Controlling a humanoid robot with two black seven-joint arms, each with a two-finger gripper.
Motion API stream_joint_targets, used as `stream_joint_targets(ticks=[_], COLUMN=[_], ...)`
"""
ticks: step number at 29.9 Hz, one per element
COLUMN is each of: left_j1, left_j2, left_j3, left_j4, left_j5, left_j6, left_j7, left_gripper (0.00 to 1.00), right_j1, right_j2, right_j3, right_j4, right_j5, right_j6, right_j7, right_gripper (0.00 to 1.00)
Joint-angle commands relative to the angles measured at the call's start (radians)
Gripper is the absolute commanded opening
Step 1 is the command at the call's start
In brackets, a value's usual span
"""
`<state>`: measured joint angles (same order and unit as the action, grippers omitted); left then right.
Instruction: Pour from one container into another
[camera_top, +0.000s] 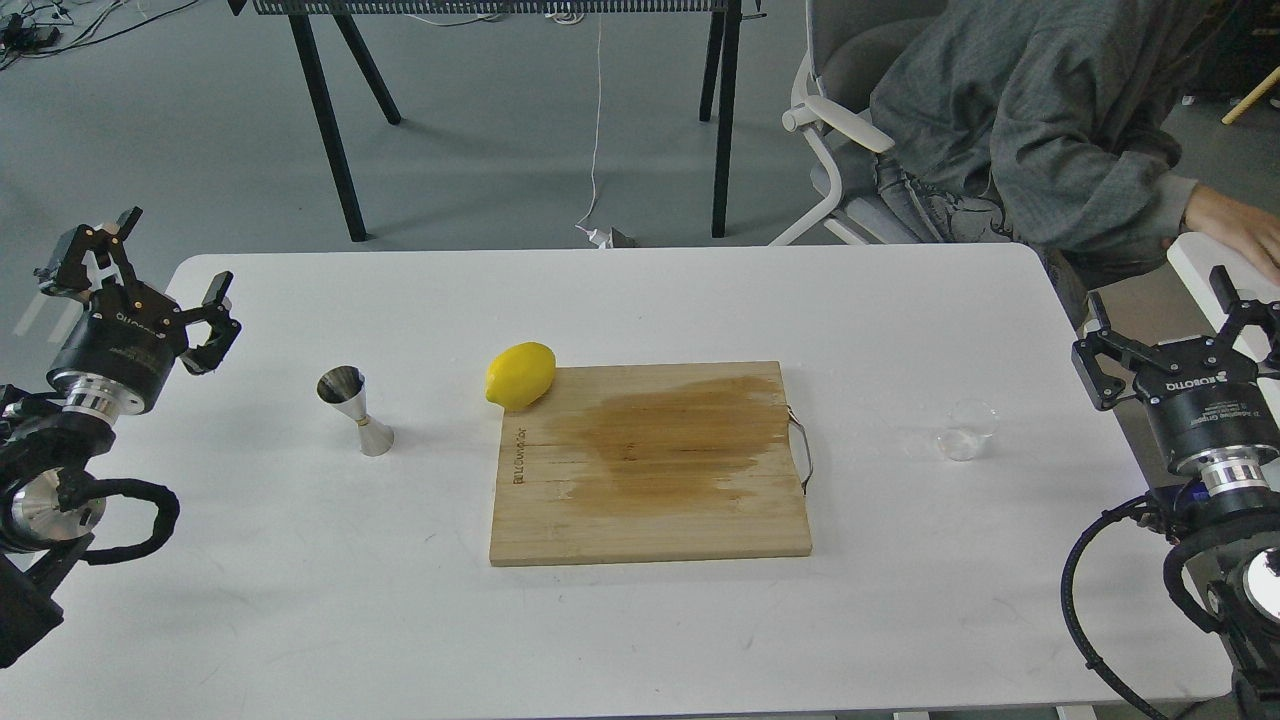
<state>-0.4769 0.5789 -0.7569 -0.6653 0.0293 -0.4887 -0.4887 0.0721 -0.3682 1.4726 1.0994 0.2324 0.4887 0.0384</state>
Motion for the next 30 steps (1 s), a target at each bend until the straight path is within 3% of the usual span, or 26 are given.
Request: stream_joint_targets(ticks=[1,18,30], left_j1=[0.001,-0.009,-0.009], left_j2=[0.001,0.012,0.156], left_j3=[0.002,-0.019,-0.024], left_j4=[-0.004,0.004,0.006], left_j5=[-0.012,-0.046,0.17], left_j6=[0.0,0.0,0.0], left_j7=[0.0,0.0,0.0], left_gripper=[1.0,1.0,1.0], right_j1=[0.0,0.002,0.008], right_j2=[0.0,0.0,0.0], right_j3=[0.002,0.005,0.015], right_j4=[0.0,0.002,0.033], right_j5=[-0.001,0.001,0.002], right_j6=[0.0,0.0,0.0], right_j7=[0.0,0.003,0.006], right_gripper=[0.99,0.99,0.99])
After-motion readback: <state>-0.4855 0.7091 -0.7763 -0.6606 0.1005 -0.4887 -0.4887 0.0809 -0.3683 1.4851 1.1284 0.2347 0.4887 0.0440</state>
